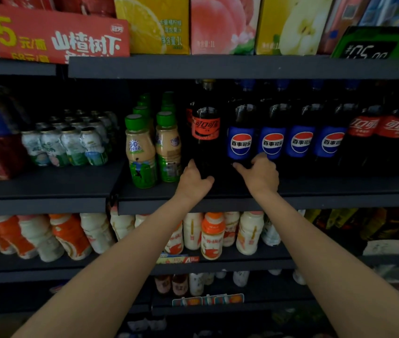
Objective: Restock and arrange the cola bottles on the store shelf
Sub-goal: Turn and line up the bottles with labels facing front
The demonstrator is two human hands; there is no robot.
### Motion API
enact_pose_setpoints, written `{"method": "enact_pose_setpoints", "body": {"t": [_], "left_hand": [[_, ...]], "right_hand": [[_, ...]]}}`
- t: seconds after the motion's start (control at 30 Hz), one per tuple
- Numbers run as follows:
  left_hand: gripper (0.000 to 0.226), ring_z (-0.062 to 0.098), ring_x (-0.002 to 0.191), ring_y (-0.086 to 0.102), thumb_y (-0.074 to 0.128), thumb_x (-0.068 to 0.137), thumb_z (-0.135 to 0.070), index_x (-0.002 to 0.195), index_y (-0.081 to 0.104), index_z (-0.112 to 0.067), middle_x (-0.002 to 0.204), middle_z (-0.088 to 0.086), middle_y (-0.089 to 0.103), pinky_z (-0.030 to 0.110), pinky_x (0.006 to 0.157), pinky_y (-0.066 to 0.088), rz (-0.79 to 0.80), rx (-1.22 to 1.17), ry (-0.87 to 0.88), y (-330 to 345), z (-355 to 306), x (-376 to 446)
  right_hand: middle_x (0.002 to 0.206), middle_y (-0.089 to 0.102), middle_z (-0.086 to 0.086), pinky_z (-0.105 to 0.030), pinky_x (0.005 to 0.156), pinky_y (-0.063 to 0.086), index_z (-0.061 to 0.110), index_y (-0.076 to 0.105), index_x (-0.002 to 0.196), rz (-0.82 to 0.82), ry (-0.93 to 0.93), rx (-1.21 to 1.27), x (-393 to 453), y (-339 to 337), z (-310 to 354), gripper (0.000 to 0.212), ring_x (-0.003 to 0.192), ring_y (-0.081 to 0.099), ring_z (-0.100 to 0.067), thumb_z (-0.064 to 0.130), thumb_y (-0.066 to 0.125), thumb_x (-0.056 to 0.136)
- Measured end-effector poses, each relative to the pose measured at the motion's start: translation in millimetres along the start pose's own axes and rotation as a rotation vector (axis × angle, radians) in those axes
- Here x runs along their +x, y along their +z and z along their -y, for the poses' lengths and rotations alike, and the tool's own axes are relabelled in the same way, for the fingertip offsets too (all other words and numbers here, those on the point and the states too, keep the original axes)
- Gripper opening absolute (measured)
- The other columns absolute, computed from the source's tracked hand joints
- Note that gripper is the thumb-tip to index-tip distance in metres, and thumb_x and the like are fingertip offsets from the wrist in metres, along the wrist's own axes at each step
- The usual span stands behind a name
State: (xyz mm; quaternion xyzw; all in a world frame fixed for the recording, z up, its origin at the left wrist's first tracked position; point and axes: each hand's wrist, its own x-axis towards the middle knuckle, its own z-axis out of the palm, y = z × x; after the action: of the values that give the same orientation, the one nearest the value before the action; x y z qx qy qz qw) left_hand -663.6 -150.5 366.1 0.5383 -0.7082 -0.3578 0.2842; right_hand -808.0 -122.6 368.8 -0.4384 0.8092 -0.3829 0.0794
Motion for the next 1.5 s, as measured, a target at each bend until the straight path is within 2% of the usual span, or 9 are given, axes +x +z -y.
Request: {"method": "enact_pose_setpoints", "body": {"t": [0.07, 0.27, 0.37, 0.6, 0.9, 1.1, 1.27, 1.4, 1.5], "left_hand": [[0.072, 0.030, 0.132, 0.039, 0.055, 0.088, -0.018, 0.146, 0.016, -0.005, 0.144, 0.017, 0.038, 0.033, 0.108, 0.036, -0.015, -0.003, -0.014, 3, 0, 2], [0.076, 0.032, 0.133, 0.038, 0.057, 0.086, -0.020, 0.146, 0.015, -0.004, 0.145, 0.018, 0.037, 0.040, 0.109, 0.036, -0.035, 0.032, -0.017, 11, 2, 4], [0.077, 0.032, 0.133, 0.038, 0.058, 0.085, -0.020, 0.147, 0.015, -0.005, 0.146, 0.018, 0.036, 0.041, 0.109, 0.037, -0.044, 0.050, -0.015, 14, 4, 3], [0.081, 0.032, 0.136, 0.032, 0.057, 0.087, -0.018, 0.147, 0.007, 0.000, 0.149, 0.021, 0.029, 0.037, 0.111, 0.032, -0.082, 0.084, -0.028, 20, -1, -1], [0.080, 0.030, 0.142, 0.021, 0.054, 0.090, -0.020, 0.148, 0.001, -0.002, 0.154, 0.020, 0.014, 0.033, 0.112, 0.025, -0.034, 0.178, 0.002, 24, -3, -16], [0.073, 0.032, 0.137, 0.031, 0.054, 0.089, -0.014, 0.148, 0.012, -0.005, 0.151, 0.019, 0.022, 0.036, 0.110, 0.033, -0.048, 0.253, 0.128, 17, 9, -32], [0.051, 0.031, 0.120, 0.048, 0.051, 0.086, -0.006, 0.135, 0.039, -0.002, 0.131, 0.017, 0.045, 0.044, 0.099, 0.042, -0.251, 0.158, 0.217, 14, 14, -44], [0.037, 0.024, 0.108, 0.054, 0.050, 0.085, -0.001, 0.122, 0.049, -0.003, 0.121, 0.013, 0.050, 0.039, 0.093, 0.045, -0.309, 0.043, 0.351, 10, 1, -63], [0.038, 0.019, 0.107, 0.054, 0.050, 0.083, 0.000, 0.121, 0.049, -0.005, 0.118, 0.008, 0.052, 0.038, 0.094, 0.045, -0.295, 0.013, 0.519, 1, -10, -79]], "right_hand": [[0.114, 0.059, -0.019, -0.039, 0.075, 0.050, 0.003, 0.048, 0.117, 0.031, -0.021, -0.006, 0, 2, 1, 0.054, 0.103, 0.060, -0.035, 0.039, 0.068, 0.082], [0.105, 0.063, -0.020, -0.047, 0.075, 0.057, 0.005, 0.050, 0.109, 0.037, -0.070, 0.053, 2, 9, -1, 0.045, 0.090, 0.066, -0.035, 0.031, 0.072, 0.080], [0.102, 0.064, -0.019, -0.046, 0.075, 0.057, 0.004, 0.052, 0.106, 0.051, -0.105, 0.045, 4, 8, -5, 0.041, 0.089, 0.066, -0.035, 0.029, 0.072, 0.080], [0.108, 0.064, -0.018, -0.037, 0.080, 0.051, 0.001, 0.055, 0.108, 0.064, -0.173, -0.029, 10, 7, -7, 0.040, 0.102, 0.062, -0.032, 0.028, 0.070, 0.082], [0.102, 0.065, -0.019, -0.046, 0.078, 0.056, 0.003, 0.055, 0.105, 0.083, -0.146, 0.028, 11, 7, -8, 0.038, 0.092, 0.066, -0.035, 0.026, 0.072, 0.080], [0.111, 0.062, -0.018, -0.047, 0.080, 0.056, 0.005, 0.053, 0.113, 0.169, -0.107, -0.027, 7, -5, -6, 0.035, 0.093, 0.066, -0.036, 0.024, 0.065, 0.086], [0.102, 0.066, -0.016, -0.047, 0.077, 0.057, 0.007, 0.052, 0.121, 0.132, -0.148, 0.065, -20, -20, -14, 0.030, 0.076, 0.069, -0.032, 0.016, 0.054, 0.092], [0.091, 0.069, -0.015, -0.044, 0.073, 0.058, 0.005, 0.057, 0.111, 0.173, -0.246, 0.098, -46, -46, -11, 0.020, 0.060, 0.066, -0.024, 0.012, 0.052, 0.093], [0.080, 0.069, -0.009, -0.042, 0.071, 0.059, 0.008, 0.062, 0.098, 0.174, -0.346, 0.102, -63, -71, -4, 0.011, 0.061, 0.068, -0.018, 0.010, 0.053, 0.092]]}}
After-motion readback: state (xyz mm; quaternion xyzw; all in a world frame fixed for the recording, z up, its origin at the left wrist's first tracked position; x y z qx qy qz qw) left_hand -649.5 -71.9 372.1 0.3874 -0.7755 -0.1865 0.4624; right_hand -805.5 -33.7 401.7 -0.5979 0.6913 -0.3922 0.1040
